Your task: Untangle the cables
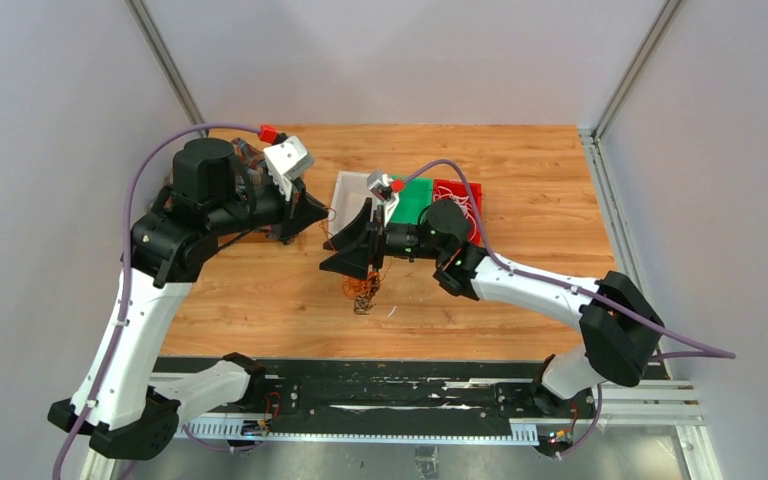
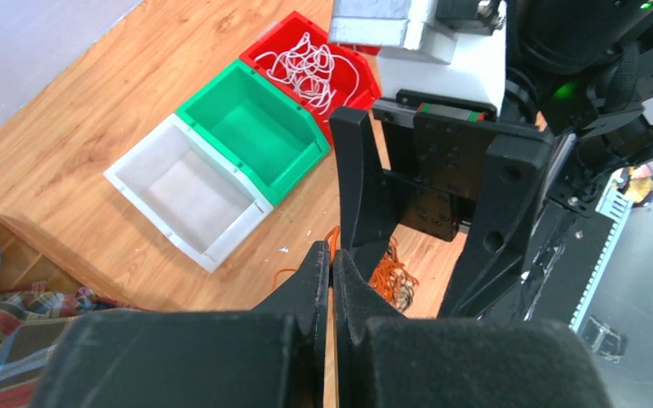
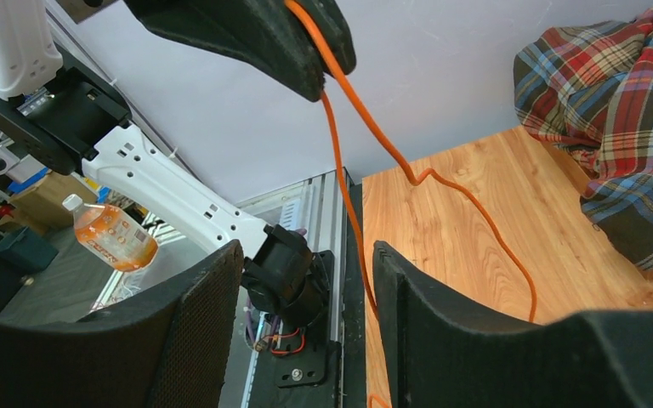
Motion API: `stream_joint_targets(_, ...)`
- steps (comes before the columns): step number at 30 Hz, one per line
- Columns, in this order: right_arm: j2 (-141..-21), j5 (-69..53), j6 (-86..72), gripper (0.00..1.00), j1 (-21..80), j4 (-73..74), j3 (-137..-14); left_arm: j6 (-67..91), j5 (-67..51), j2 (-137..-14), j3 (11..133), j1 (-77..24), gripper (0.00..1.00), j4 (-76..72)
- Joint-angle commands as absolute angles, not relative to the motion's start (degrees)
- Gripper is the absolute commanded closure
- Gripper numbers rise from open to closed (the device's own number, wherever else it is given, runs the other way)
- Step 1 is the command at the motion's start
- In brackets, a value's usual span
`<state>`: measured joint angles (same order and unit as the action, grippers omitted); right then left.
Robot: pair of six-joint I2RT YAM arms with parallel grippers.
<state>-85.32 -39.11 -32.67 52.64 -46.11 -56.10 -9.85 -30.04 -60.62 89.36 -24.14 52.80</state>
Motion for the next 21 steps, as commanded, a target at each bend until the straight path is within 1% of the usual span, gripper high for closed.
stream_joint_targets(1, -86.56, -38.3, -33.02, 0.45, 53.96, -49.65, -56.71, -7.74, -32.92, -60.25, 91.85, -24.22, 1.0, 51.07)
stream_joint_targets(4, -88.85, -39.74, -34.82, 0.53, 54.12, -51.13, -57.34, -6.85, -33.79, -60.67, 92.48, -24.19, 1.0, 50.94)
stream_joint_targets(8, -92.17, -41.92, -38.19, 0.7, 54.52, -54.38, -58.0, -6.88, -33.69, -61.36, 93.62, -24.17, 1.0, 50.9)
stream_joint_targets(9, -93.11, -42.45, -38.73, 0.72, 54.83, -55.25, -58.06, -6.93, -33.72, -61.72, 94.34, -24.18, 1.0, 50.93)
stream_joint_targets(13, -96.82, -42.42, -38.55, 0.73, 56.98, -56.47, -58.52, -5.27, -33.96, -63.21, 96.85, -24.17, 1.0, 50.1)
stream_joint_targets(15, -98.29, -41.66, -37.78, 0.75, 58.05, -55.92, -59.27, -4.57, -34.24, -63.91, 97.78, -24.22, 0.99, 49.9)
stream_joint_targets(21, -99.5, -39.07, -34.95, 0.78, 58.71, -53.82, -57.77, -5.37, -32.88, -64.12, 99.76, -24.17, 1.0, 49.86)
